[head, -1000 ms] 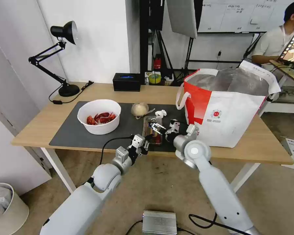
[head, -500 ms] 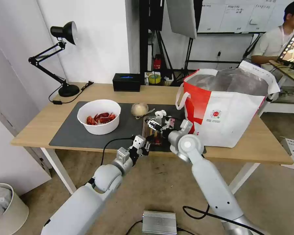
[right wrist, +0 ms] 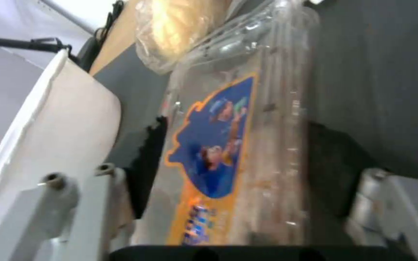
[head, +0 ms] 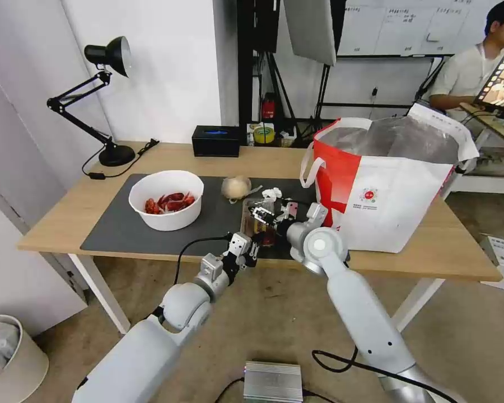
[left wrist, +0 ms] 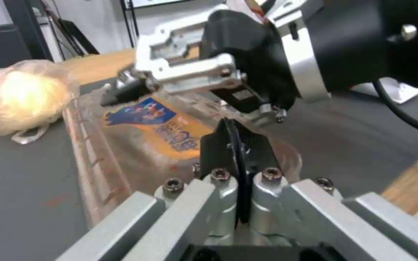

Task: Pick up the trash from the table and place it into the takeout bag.

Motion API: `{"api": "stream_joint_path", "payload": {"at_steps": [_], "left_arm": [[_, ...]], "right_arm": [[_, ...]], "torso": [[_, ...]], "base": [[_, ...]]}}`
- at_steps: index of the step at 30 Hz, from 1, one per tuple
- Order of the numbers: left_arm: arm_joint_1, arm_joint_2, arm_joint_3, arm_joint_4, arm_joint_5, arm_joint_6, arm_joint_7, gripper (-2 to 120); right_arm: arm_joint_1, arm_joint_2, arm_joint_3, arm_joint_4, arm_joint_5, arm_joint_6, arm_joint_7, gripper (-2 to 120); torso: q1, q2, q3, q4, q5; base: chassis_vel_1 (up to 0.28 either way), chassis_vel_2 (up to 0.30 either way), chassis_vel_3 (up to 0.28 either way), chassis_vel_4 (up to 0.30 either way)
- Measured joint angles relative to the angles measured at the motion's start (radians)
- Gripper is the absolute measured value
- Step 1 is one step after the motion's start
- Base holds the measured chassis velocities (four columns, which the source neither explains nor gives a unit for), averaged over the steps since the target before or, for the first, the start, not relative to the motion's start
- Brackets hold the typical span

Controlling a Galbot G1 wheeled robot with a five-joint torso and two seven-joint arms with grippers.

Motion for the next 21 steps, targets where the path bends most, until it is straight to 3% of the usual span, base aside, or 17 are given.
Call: {"api": "stream_joint_path", "payload": {"at_steps": [2, 4, 7, 8, 9, 14, 17, 21], "left_arm": [[0.001, 0.001, -0.001, 0.0, 0.0, 0.0, 0.0, 0], [0.003, 0.001, -0.002, -0.003, 0.0, 0.0, -0.001, 0], [0.003, 0.001, -0.002, -0.003, 0.0, 0.0, -0.001, 0], [0.007, 0.0, -0.004, -0.005, 0.0, -0.001, -0.001, 0], [0.008, -0.001, -0.005, -0.006, 0.0, -0.001, -0.001, 0], [0.008, -0.002, -0.007, -0.006, 0.0, -0.002, -0.002, 0], [0.007, -0.003, -0.009, -0.007, -0.002, -0.002, -0.004, 0], [0.008, -0.003, -0.01, -0.008, -0.01, -0.003, -0.021, 0]], "right_arm": [[0.0, -0.002, -0.001, 0.001, 0.0, -0.001, 0.0, 59], [0.0, -0.006, 0.001, 0.007, 0.0, -0.002, -0.001, 47], [0.0, -0.006, 0.001, 0.007, 0.0, -0.002, -0.001, 47], [0.0, -0.015, 0.002, 0.013, -0.002, -0.002, -0.001, 34], [0.0, -0.017, 0.003, 0.014, -0.002, -0.002, -0.001, 29], [-0.003, -0.022, 0.008, 0.017, -0.004, -0.002, -0.001, 16], [-0.011, -0.025, 0.014, 0.02, -0.004, -0.001, -0.003, 2], [-0.016, -0.025, 0.02, 0.02, -0.004, 0.0, -0.005, 0]], "torso": [[0.0, 0.0, 0.0, 0.0001, 0.0], [0.0, 0.0, 0.0, 0.0001, 0.0], [0.0, 0.0, 0.0, 0.0001, 0.0], [0.0, 0.0, 0.0, -0.0003, 0.0], [0.0, 0.0, 0.0, -0.0003, 0.0], [0.0, 0.0, 0.0, -0.0005, -0.0002], [0.0, 0.0, 0.0, -0.0004, -0.0002], [0.0, 0.0, 0.0, -0.0004, -0.0001]], "base": [[0.0, 0.0, 0.0, 0.0], [0.0, 0.0, 0.0, 0.0], [0.0, 0.0, 0.0, 0.0], [0.0, 0.0, 0.0, 0.0], [0.0, 0.0, 0.0, 0.0], [0.0, 0.0, 0.0, 0.0], [0.0, 0.0, 0.0, 0.0], [0.0, 0.0, 0.0, 0.0]]}}
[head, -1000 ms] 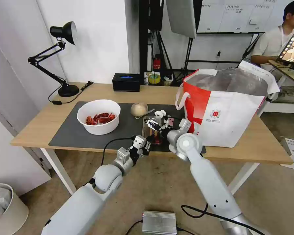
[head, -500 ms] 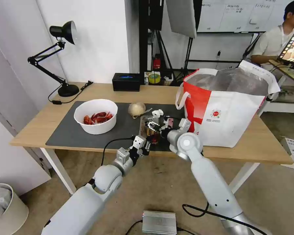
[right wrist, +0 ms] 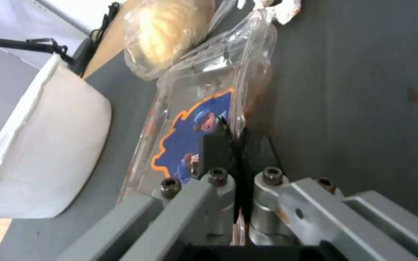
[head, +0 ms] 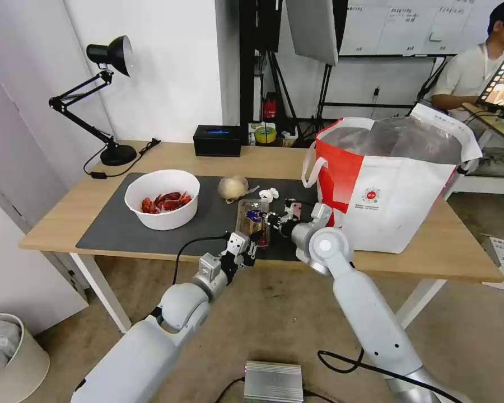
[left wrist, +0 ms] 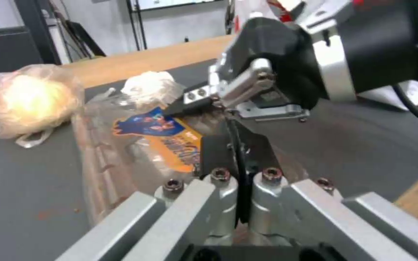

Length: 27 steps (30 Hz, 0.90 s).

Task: Pick up the trash from the table and place it into the takeout bag.

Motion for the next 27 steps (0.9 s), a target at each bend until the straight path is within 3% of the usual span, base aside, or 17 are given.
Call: {"api": "stream_joint_path", "payload": {"at_steps": [11, 16, 27], "left_arm": [[0.023, 0.016, -0.037, -0.031, -0.022, 0.0, -0.006, 0], [0.104, 0.035, -0.135, -0.108, -0.03, -0.002, -0.006, 0], [0.234, 0.025, -0.246, -0.169, -0.006, -0.035, 0.01, 0]], "right_arm": [[0.004, 0.008, 0.002, -0.006, 0.0, 0.002, -0.006, 0], [0.008, 0.014, 0.017, 0.004, 0.0, 0.011, -0.041, 0], [0.017, -0.014, 0.034, 0.071, 0.004, 0.047, -0.098, 0]], "torso": [[0.0, 0.0, 0.0, -0.0002, -0.0002], [0.0, 0.0, 0.0, -0.0001, -0.0001], [0.0, 0.0, 0.0, -0.0001, -0.0002]], "base": [[0.0, 0.0, 0.0, 0.0], [0.0, 0.0, 0.0, 0.0], [0.0, 0.0, 0.0, 0.0]]}}
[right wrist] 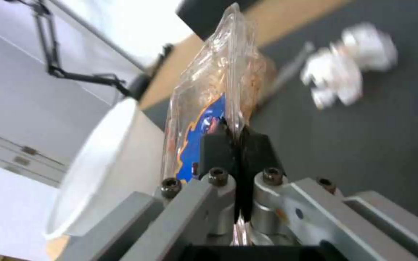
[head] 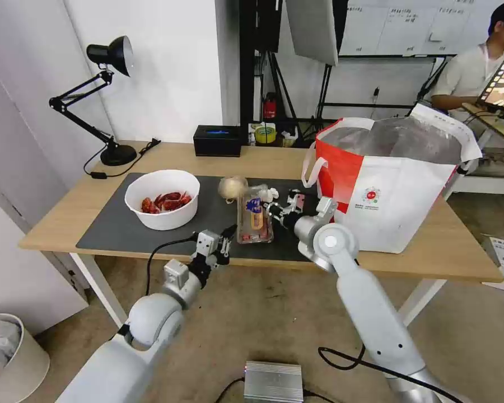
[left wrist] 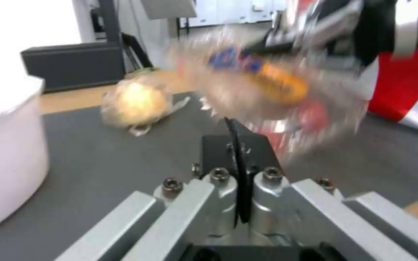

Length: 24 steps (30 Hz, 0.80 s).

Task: Pick up the trash from the table and place it into the takeout bag.

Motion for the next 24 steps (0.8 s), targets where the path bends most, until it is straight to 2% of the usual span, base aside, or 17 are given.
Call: {"api": "stream_joint_path", "payload": {"at_steps": [3, 4, 7, 8, 9, 11, 13, 14, 16, 17, 19, 21, 23, 24], "left_arm": [[0.055, -0.008, -0.044, -0.026, 0.01, -0.009, 0.003, 13], [0.055, -0.008, -0.044, -0.026, 0.01, -0.009, 0.003, 13], [0.096, -0.017, -0.077, -0.045, 0.013, -0.011, 0.009, 27], [0.096, -0.017, -0.077, -0.045, 0.013, -0.011, 0.009, 27], [0.105, -0.017, -0.086, -0.051, 0.014, -0.011, 0.009, 33], [0.11, -0.016, -0.092, -0.055, 0.014, -0.011, 0.009, 36], [0.12, -0.013, -0.108, -0.066, 0.013, -0.011, 0.009, 50], [0.12, -0.013, -0.108, -0.066, 0.013, -0.011, 0.009, 50], [0.129, -0.012, -0.119, -0.073, 0.013, -0.011, 0.009, 60], [0.129, -0.012, -0.119, -0.073, 0.013, -0.011, 0.009, 60], [0.144, -0.017, -0.135, -0.082, 0.013, -0.01, 0.009, 72], [0.151, -0.02, -0.142, -0.085, 0.012, -0.01, 0.007, 75], [0.162, -0.023, -0.157, -0.087, 0.011, -0.01, 0.004, 85], [0.162, -0.023, -0.157, -0.087, 0.011, -0.01, 0.004, 85]], "right_arm": [[0.02, -0.016, 0.006, 0.028, 0.002, 0.014, -0.015, 0], [0.02, -0.016, 0.006, 0.028, 0.002, 0.014, -0.015, 0], [0.067, -0.033, 0.037, 0.071, 0.034, 0.029, -0.015, 0], [0.067, -0.033, 0.037, 0.071, 0.034, 0.029, -0.015, 0], [0.094, -0.039, 0.051, 0.086, 0.055, 0.036, -0.002, 0], [0.121, -0.044, 0.063, 0.096, 0.076, 0.039, 0.012, 0], [0.196, -0.063, 0.094, 0.119, 0.134, 0.047, 0.06, 0], [0.196, -0.063, 0.094, 0.119, 0.134, 0.047, 0.06, 0], [0.248, -0.09, 0.11, 0.132, 0.173, 0.051, 0.094, 0], [0.248, -0.09, 0.11, 0.132, 0.173, 0.051, 0.094, 0], [0.287, -0.123, 0.117, 0.135, 0.208, 0.054, 0.114, 0], [0.301, -0.137, 0.122, 0.133, 0.227, 0.054, 0.119, 0], [0.324, -0.168, 0.132, 0.124, 0.251, 0.054, 0.13, 0], [0.324, -0.168, 0.132, 0.124, 0.251, 0.054, 0.13, 0]], "torso": [[0.0, 0.0, 0.0, 0.0001, 0.0001], [0.0, 0.0, 0.0, 0.0001, 0.0001], [0.0, 0.0, 0.0, 0.0, 0.0002], [0.0, 0.0, 0.0, 0.0, 0.0002], [0.0, 0.0, 0.0, -0.0001, 0.0002], [0.0, 0.0, 0.0, 0.0, 0.0001], [0.0, 0.0, 0.0, 0.0001, 0.0001], [0.0, 0.0, 0.0, 0.0001, 0.0001], [0.0, 0.0, 0.0, 0.0, 0.0001], [0.0, 0.0, 0.0, 0.0, 0.0001], [0.0, 0.0, 0.0, 0.0, 0.0002], [0.0, 0.0, 0.0, 0.0, 0.0002], [0.0, 0.0, 0.0, 0.0001, 0.0003], [0.0, 0.0, 0.0, 0.0001, 0.0003]], "base": [[0.0, 0.0, 0.0, 0.0], [0.0, 0.0, 0.0, 0.0], [0.0, 0.0, 0.0, 0.0], [0.0, 0.0, 0.0, 0.0], [0.0, 0.0, 0.0, 0.0], [0.0, 0.0, 0.0, 0.0], [0.0, 0.0, 0.0, 0.0], [0.0, 0.0, 0.0, 0.0], [0.0, 0.0, 0.0, 0.0], [0.0, 0.0, 0.0, 0.0], [0.0, 0.0, 0.0, 0.0], [0.0, 0.0, 0.0, 0.0], [0.0, 0.0, 0.0, 0.0], [0.0, 0.0, 0.0, 0.0]]}}
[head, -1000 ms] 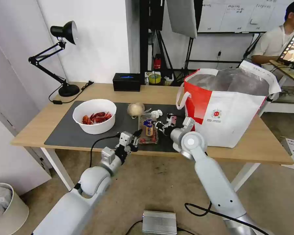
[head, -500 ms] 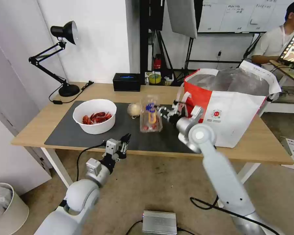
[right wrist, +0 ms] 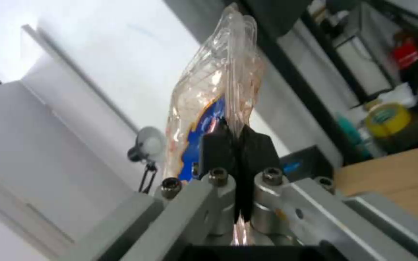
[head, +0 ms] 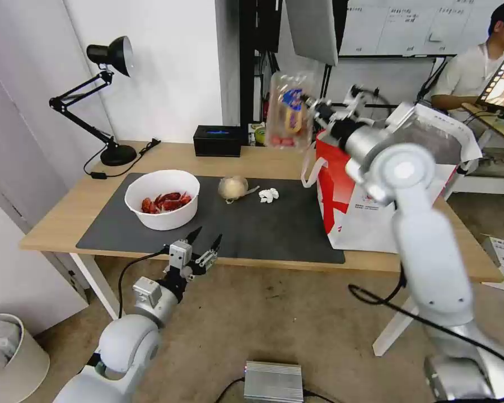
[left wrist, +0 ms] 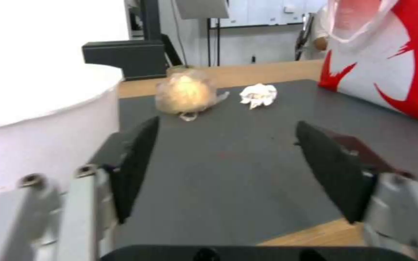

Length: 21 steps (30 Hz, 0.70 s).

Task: Pick up the trash from the table and place it into the takeout bag.

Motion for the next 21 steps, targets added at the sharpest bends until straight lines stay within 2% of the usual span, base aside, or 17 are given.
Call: {"api": "stream_joint_path", "payload": {"at_steps": [3, 4, 6, 8, 11, 12, 15, 21], "left_arm": [[0.001, -0.004, 0.001, 0.0, -0.001, 0.0, -0.001, 98], [0.001, -0.004, 0.001, 0.0, -0.001, 0.0, -0.001, 98], [-0.001, -0.013, 0.011, 0.004, -0.001, 0.0, -0.001, 100], [-0.001, -0.017, 0.015, 0.007, -0.001, -0.001, -0.001, 100], [-0.009, -0.024, 0.029, 0.009, 0.0, -0.002, 0.0, 100], [-0.009, -0.024, 0.029, 0.009, 0.0, -0.002, 0.0, 100], [-0.018, -0.023, 0.035, 0.005, 0.0, -0.003, -0.001, 100], [-0.016, -0.016, 0.036, -0.012, 0.0, -0.004, -0.002, 100]], "right_arm": [[0.015, -0.071, 0.017, -0.008, 0.011, 0.0, 0.005, 0], [0.015, -0.071, 0.017, -0.008, 0.011, 0.0, 0.005, 0], [0.017, -0.152, 0.028, -0.023, 0.009, -0.002, 0.001, 0], [0.017, -0.176, 0.03, -0.028, 0.006, -0.003, -0.003, 0], [0.004, -0.29, 0.048, -0.051, -0.03, -0.01, -0.034, 0], [0.004, -0.29, 0.048, -0.051, -0.03, -0.01, -0.034, 0], [-0.03, -0.366, 0.076, -0.06, -0.049, -0.011, -0.054, 0], [-0.092, -0.418, 0.116, -0.051, -0.07, -0.012, -0.066, 0]], "torso": [[0.0, 0.0, 0.0, 0.0, 0.0], [0.0, 0.0, 0.0, 0.0, 0.0], [0.0, 0.0, 0.0, 0.0, 0.0003], [0.0, 0.0, 0.0, -0.0003, 0.0002], [0.0, 0.0, 0.0, -0.0003, 0.0002], [0.0, 0.0, 0.0, -0.0003, 0.0002], [0.0, 0.0, 0.0, -0.0004, 0.0002], [0.0, 0.0, 0.0, -0.0003, 0.0001]], "base": [[0.0, 0.0, 0.0, 0.0], [0.0, 0.0, 0.0, 0.0], [0.0, 0.0, 0.0, 0.0], [0.0, 0.0, 0.0, 0.0], [0.0, 0.0, 0.0, 0.0], [0.0, 0.0, 0.0, 0.0], [0.0, 0.0, 0.0, 0.0], [0.0, 0.0, 0.0, 0.0]]}}
